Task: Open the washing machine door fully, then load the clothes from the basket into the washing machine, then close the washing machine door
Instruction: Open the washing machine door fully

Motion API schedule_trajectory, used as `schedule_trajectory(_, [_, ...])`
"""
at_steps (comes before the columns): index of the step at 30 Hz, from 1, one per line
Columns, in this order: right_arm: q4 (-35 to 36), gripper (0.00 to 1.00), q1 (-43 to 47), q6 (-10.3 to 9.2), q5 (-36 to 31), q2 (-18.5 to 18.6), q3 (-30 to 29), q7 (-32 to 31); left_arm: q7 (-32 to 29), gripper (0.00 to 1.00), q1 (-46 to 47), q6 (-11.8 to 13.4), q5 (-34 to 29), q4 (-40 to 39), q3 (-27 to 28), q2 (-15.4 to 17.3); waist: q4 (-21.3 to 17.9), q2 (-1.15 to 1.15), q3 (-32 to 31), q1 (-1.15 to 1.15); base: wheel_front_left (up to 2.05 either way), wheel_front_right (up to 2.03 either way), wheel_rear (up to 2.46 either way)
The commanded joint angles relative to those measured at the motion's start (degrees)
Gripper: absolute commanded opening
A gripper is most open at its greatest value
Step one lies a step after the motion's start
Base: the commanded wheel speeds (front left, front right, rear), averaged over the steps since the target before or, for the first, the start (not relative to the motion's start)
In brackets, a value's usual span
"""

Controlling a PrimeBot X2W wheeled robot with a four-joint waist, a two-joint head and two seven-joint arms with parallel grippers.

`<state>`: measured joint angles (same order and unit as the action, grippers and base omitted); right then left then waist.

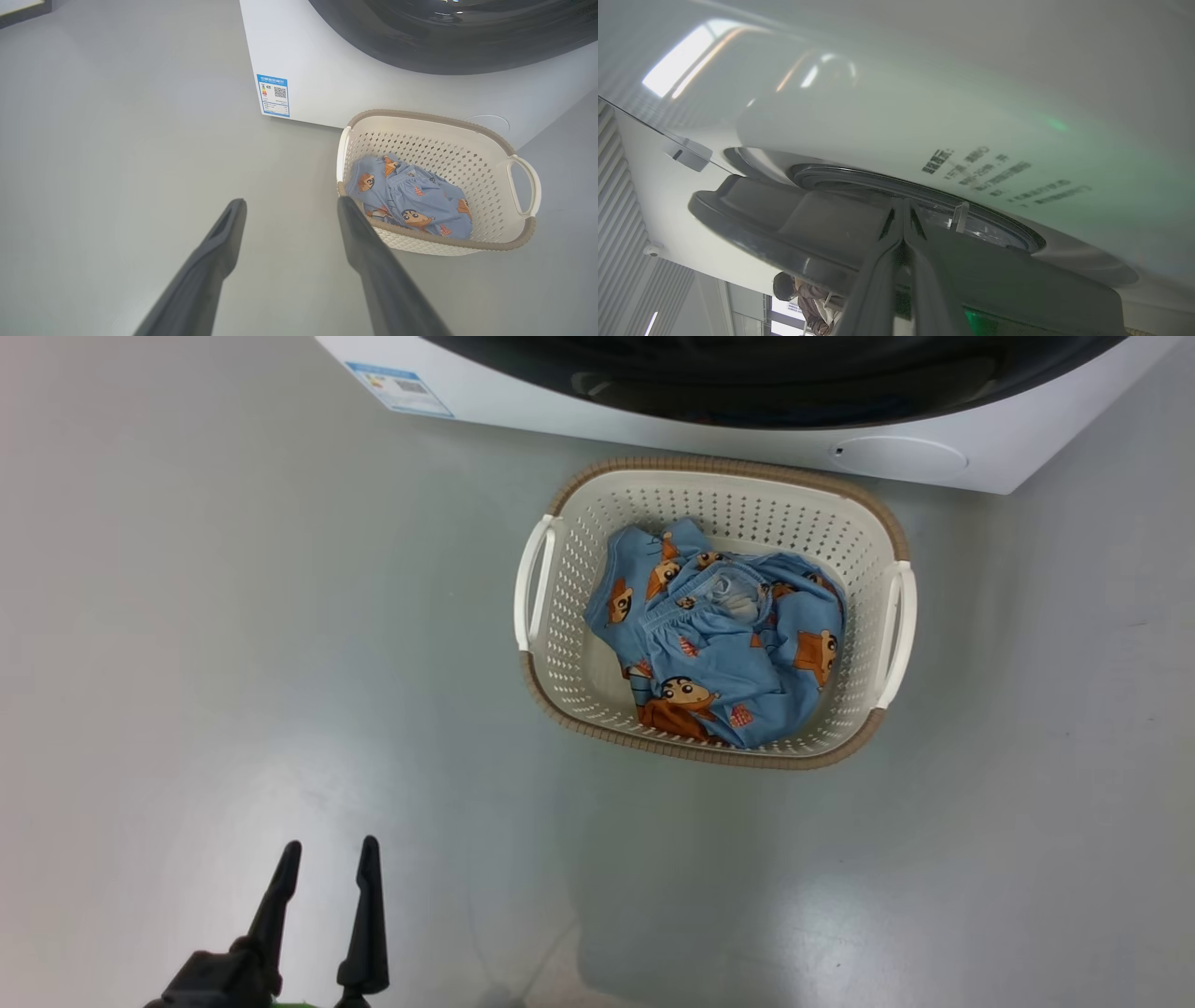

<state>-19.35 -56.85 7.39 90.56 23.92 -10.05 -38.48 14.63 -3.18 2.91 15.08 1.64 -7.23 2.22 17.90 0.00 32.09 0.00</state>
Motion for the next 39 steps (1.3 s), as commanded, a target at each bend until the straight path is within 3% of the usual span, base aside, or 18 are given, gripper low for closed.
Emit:
schedule_trajectory(1, [1.9,0.00,-1.1,0.10,-0.8,0.1,0.9,-0.7,0.4,1.00,0.5,-0.3,0.4,-0.3,2.1,0.7,0.5,0.00,0.4,0.00,0.00,0.00,0.00])
schedule_trajectory(17, [1.5,0.00,-4.3,0.10,-2.1,2.4,2.8,-1.6,0.4,1.00,1.3,-0.6,1.8,1.3,1.1,0.7,2.1,0.00,2.1,0.00,0.00,0.00,0.00])
schedule_trajectory(39, [0.1,0.00,-4.0,0.10,-0.9,2.7,6.5,-6.2,0.4,1.00,1.1,-1.2,1.2,2.3,2.1,0.7,1.8,0.00,0.9,0.00,0.00,0.00,0.00])
